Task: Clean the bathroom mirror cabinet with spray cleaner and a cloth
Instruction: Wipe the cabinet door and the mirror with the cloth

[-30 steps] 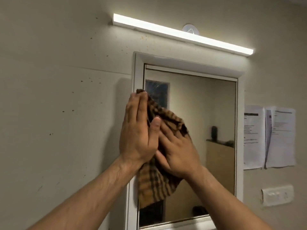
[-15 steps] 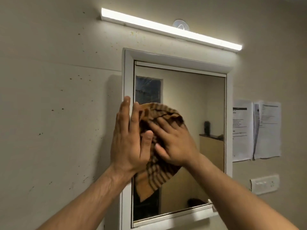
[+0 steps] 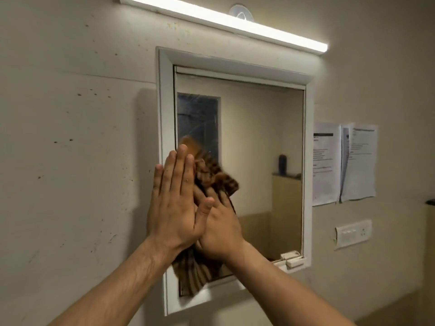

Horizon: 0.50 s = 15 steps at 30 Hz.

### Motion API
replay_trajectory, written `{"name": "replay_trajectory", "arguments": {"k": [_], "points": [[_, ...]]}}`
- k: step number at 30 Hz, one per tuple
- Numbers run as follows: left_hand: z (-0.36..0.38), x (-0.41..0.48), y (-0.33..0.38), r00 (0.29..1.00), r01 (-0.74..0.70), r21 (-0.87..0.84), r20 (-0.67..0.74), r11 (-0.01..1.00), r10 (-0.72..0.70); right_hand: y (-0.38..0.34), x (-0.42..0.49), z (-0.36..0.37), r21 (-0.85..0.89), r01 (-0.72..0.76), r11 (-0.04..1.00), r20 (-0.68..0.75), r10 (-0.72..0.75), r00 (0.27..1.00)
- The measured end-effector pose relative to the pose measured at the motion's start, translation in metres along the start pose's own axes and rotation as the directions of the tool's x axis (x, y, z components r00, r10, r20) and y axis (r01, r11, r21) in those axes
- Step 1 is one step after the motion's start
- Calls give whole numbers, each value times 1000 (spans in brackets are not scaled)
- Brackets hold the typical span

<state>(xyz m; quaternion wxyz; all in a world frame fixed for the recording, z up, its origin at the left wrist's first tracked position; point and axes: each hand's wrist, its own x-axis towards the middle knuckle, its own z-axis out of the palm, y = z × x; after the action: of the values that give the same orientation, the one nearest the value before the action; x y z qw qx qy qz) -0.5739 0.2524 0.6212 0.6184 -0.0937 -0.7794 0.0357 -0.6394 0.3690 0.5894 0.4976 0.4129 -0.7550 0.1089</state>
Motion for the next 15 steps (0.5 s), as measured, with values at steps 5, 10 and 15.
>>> {"name": "replay_trajectory", "arguments": {"k": [5, 10, 15], "points": [[5, -30, 12, 969, -162, 168, 211, 972, 125, 53, -44, -5, 16, -40, 999, -47, 41, 998], [7, -48, 10, 932, -245, 211, 320, 946, 170, 121, -99, -7, 100, -751, 653, -148, 756, 638], [12, -51, 21, 933, -257, 150, 295, 955, 205, 62, -76, 11, 109, -834, 541, -97, 841, 532]]}}
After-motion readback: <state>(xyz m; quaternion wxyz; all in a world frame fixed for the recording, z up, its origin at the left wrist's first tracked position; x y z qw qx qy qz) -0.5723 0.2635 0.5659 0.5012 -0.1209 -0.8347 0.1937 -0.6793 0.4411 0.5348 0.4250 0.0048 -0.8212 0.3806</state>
